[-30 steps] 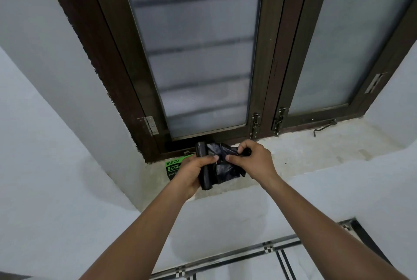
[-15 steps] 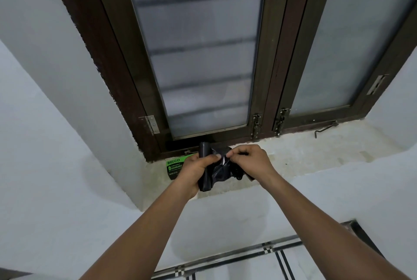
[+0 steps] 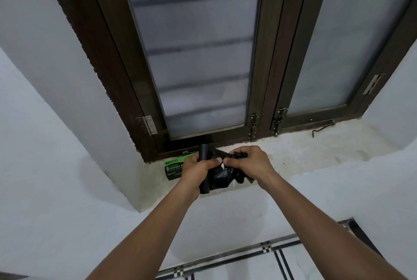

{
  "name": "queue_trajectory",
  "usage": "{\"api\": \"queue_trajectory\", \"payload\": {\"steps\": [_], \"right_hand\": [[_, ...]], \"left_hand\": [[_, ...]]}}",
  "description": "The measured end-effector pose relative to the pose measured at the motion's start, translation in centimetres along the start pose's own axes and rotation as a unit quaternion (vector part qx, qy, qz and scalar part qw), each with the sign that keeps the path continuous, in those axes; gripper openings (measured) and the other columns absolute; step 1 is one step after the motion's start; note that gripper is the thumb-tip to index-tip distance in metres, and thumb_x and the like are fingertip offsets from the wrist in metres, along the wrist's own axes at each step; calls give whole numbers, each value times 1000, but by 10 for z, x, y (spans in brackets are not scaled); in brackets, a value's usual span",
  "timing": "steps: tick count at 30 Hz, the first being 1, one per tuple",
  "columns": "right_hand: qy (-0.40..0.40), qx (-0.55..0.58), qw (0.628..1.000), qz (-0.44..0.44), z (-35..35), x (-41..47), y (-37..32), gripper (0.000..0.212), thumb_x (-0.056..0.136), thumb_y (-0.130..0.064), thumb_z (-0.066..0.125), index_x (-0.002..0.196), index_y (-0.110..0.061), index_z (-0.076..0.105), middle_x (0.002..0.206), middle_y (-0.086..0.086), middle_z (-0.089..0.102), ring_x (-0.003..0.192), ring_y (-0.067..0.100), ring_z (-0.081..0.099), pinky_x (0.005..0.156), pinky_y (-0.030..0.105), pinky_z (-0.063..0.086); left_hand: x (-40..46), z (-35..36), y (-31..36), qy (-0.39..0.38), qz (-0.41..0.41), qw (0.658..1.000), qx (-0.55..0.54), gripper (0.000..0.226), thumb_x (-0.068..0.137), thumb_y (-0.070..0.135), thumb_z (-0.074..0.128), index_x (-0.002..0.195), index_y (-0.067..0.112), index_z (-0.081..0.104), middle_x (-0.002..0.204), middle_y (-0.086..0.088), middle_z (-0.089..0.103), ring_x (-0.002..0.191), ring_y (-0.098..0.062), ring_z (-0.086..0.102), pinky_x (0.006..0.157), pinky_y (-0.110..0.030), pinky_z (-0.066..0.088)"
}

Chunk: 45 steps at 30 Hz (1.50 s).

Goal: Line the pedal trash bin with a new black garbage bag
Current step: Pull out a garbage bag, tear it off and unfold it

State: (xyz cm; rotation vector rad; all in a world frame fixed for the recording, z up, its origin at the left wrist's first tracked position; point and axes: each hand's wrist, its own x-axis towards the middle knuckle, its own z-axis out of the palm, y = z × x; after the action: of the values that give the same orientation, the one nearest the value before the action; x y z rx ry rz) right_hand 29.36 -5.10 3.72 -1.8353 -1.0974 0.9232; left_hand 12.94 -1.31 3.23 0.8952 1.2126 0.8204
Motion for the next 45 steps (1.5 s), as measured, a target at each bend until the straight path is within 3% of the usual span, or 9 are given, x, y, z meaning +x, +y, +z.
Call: {"api": "queue_trajectory", "payload": {"steps": [8, 12, 17, 25, 29, 33, 35, 38, 45], "right_hand": [[50, -51, 995, -73, 6, -1, 5, 12, 73, -25, 85, 78, -16, 78, 68, -5, 71, 62, 3, 65, 53, 4, 42], [88, -22, 992, -82, 5, -3, 10, 4, 76, -16, 80, 76, -15, 77, 68, -4, 71, 58, -2, 62, 59, 11, 46], [25, 71, 995, -62, -6, -4, 9, 17, 77, -29, 85, 93, -26, 80, 86, -7, 77, 74, 8, 74, 67, 25, 59], [110, 47, 993, -25, 2, -2, 12, 3, 79, -26, 79, 79, -23, 81, 69, -11, 74, 62, 8, 68, 52, 19, 48], [-32, 142, 989, 3, -4, -2, 12, 19, 86, -36, 77, 91, -19, 78, 75, 9, 71, 50, 20, 54, 38, 22, 33], [-162, 129, 978, 19, -19, 0, 7, 43, 72, -48, 85, 103, -21, 74, 92, 12, 76, 70, 27, 68, 61, 34, 49], [-172, 58, 983, 12, -25, 1, 4, 40, 72, -37, 88, 105, -19, 74, 96, 7, 77, 84, 24, 74, 74, 32, 58], [-163, -39, 986, 14, -31, 2, 0, 18, 83, -24, 81, 96, -14, 73, 80, 4, 73, 55, 13, 64, 42, 20, 44], [-101, -92, 990, -24, -28, 0, 1, 12, 84, -23, 79, 91, -21, 70, 83, 4, 70, 53, 18, 59, 35, 23, 41]], "left_hand": [[-1, 10, -7, 44, 23, 999, 14, 22, 81, -1, 82, 84, 17, 70, 85, -9, 76, 70, -21, 75, 53, -25, 58], [-2, 15, -3, 25, 25, 999, 13, 21, 81, 0, 81, 85, 17, 70, 80, -3, 75, 67, -15, 72, 51, -21, 53], [1, 9, 0, -1, -15, 1000, -17, 30, 78, 3, 83, 106, 12, 75, 98, -13, 79, 88, -33, 76, 71, -38, 61], [-5, 12, -2, -96, -20, 994, -36, 30, 87, 0, 71, 116, -4, 69, 93, -15, 73, 72, -24, 70, 53, -24, 51], [-5, 13, 5, -85, -4, 995, -52, 28, 88, 0, 71, 116, 0, 70, 90, -16, 75, 72, -25, 72, 55, -27, 56], [5, 8, 7, -61, 13, 998, -34, 27, 87, 4, 75, 114, 7, 72, 107, -21, 77, 96, -36, 74, 80, -43, 62], [7, 6, 8, -66, 39, 997, 13, 22, 88, 8, 76, 108, 14, 75, 105, -15, 78, 102, -35, 74, 89, -46, 61], [8, 5, 9, -74, 65, 992, 75, 14, 90, 16, 77, 104, 20, 75, 106, -8, 79, 104, -27, 74, 96, -44, 58], [6, -2, 7, -105, 87, 974, 183, 34, 76, 18, 90, 106, 16, 74, 97, -3, 79, 92, -21, 76, 84, -36, 62]]}}
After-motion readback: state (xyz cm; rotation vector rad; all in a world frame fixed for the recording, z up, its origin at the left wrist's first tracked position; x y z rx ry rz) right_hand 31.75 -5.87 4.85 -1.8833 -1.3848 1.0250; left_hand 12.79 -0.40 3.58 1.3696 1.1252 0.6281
